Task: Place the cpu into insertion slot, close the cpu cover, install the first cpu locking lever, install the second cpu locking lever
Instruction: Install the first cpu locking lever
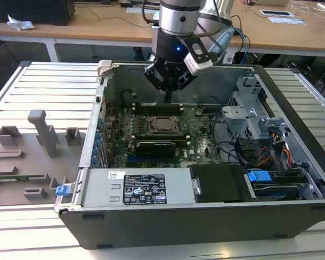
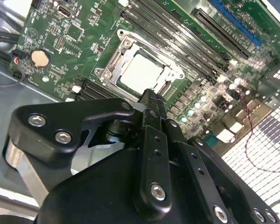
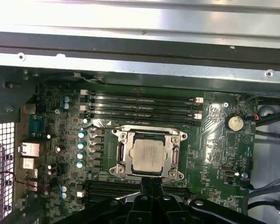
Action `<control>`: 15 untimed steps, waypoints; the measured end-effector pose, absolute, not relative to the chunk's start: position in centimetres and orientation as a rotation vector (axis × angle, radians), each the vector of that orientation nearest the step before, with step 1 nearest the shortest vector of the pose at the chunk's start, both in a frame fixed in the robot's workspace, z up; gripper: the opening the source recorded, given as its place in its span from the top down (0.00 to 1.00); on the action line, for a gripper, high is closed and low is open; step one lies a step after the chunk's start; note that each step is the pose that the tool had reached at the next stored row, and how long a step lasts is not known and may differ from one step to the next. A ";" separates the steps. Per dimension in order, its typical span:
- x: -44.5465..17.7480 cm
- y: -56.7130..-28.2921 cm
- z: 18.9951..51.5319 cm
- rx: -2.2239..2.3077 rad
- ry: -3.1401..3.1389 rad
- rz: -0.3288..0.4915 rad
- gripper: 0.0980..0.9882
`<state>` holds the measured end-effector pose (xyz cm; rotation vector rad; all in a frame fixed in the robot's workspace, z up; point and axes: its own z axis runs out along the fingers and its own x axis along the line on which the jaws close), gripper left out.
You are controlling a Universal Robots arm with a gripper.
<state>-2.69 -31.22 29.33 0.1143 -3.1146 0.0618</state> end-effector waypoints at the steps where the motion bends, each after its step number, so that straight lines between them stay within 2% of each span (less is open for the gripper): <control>1: -2.7 -31.2 29.3 0.179 -3.112 0.063 0.99; 15: -2.7 -31.2 29.3 0.382 -3.097 0.065 0.99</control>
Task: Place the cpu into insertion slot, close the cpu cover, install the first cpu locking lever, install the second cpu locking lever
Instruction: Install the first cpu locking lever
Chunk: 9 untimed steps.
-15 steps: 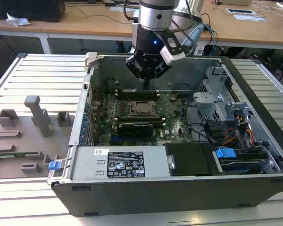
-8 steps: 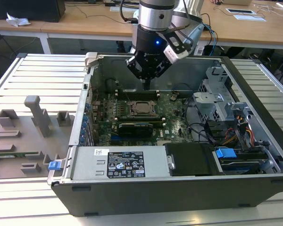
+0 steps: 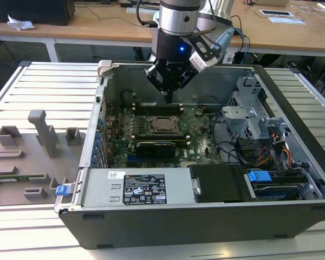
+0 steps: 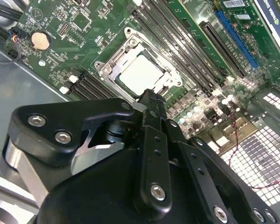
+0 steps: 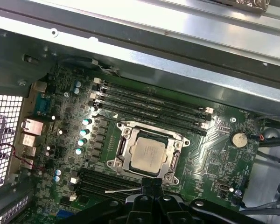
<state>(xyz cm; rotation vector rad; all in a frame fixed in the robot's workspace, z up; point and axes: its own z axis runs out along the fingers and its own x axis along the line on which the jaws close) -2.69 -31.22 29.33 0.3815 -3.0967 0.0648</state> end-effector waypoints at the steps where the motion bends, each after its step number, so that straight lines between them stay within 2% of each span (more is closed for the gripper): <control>1: -2.7 -31.2 29.3 0.382 -3.097 0.065 0.99; 9: -2.7 -31.2 29.3 0.177 -3.112 0.065 0.99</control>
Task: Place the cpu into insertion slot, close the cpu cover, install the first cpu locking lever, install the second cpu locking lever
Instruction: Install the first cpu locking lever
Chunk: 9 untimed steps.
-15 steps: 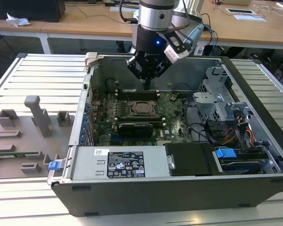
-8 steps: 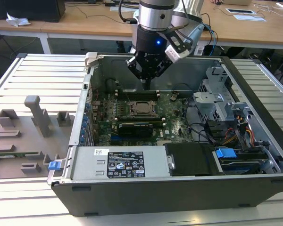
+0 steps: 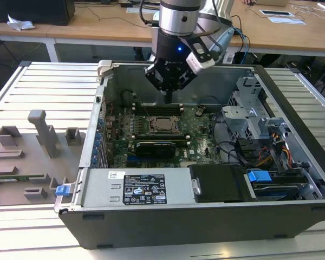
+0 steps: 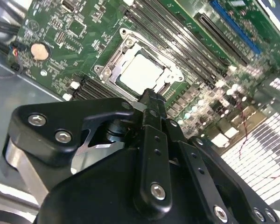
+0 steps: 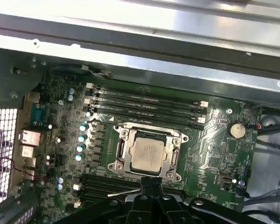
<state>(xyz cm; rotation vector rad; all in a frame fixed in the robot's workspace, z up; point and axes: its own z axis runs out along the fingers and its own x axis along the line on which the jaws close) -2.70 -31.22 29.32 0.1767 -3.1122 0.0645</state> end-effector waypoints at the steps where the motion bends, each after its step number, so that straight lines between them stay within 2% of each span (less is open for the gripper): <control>1: -2.7 -31.2 29.3 0.121 -3.114 0.064 0.99; 9: -2.7 -31.2 29.3 -0.146 -3.110 0.044 0.99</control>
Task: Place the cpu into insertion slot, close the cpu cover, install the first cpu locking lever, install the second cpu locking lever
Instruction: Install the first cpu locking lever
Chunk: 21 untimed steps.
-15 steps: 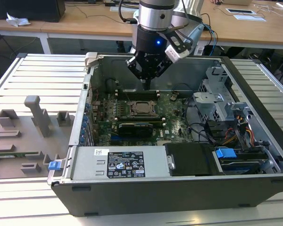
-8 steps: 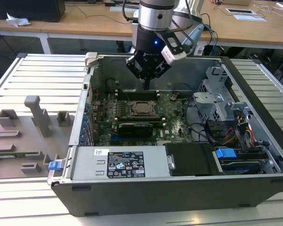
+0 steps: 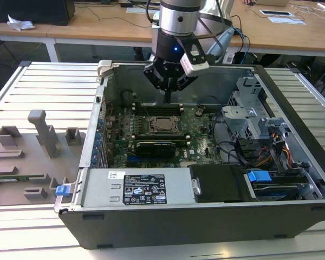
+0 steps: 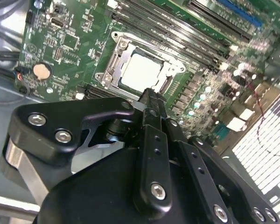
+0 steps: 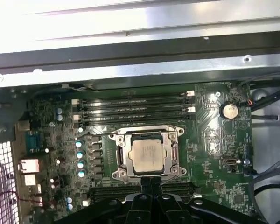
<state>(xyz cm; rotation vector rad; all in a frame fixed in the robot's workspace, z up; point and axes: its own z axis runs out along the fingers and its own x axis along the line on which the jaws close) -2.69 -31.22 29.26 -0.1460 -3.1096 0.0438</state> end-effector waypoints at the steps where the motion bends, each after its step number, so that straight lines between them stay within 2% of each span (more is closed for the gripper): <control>1: -2.7 -31.2 29.3 -0.167 -3.108 0.023 0.99; 9: -2.7 -31.2 29.2 -0.233 -3.103 0.020 0.99; 14: -2.7 -31.2 29.2 -0.046 -3.112 0.023 0.99; 21: -4.0 -31.2 29.2 -0.045 -3.113 0.023 0.99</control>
